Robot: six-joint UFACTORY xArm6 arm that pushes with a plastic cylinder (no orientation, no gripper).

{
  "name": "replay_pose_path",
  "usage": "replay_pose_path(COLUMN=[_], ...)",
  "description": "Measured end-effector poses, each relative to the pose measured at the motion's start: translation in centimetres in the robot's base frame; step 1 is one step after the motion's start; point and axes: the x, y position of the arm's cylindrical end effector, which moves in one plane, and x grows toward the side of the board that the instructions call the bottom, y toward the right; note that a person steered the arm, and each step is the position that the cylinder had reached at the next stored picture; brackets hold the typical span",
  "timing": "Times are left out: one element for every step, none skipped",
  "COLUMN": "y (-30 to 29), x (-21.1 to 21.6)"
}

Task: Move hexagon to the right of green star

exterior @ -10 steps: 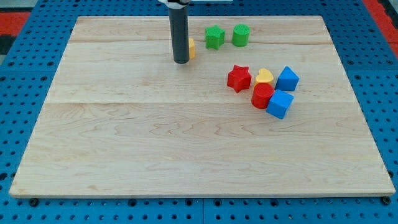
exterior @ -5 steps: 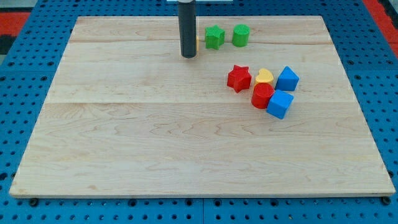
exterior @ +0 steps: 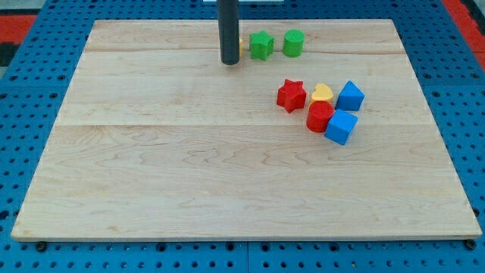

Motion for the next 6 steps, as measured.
replay_pose_path(y=[0.0,0.0,0.0,0.1,0.1,0.2], x=[0.0,-0.1,0.4,-0.2,-1.5,-1.1])
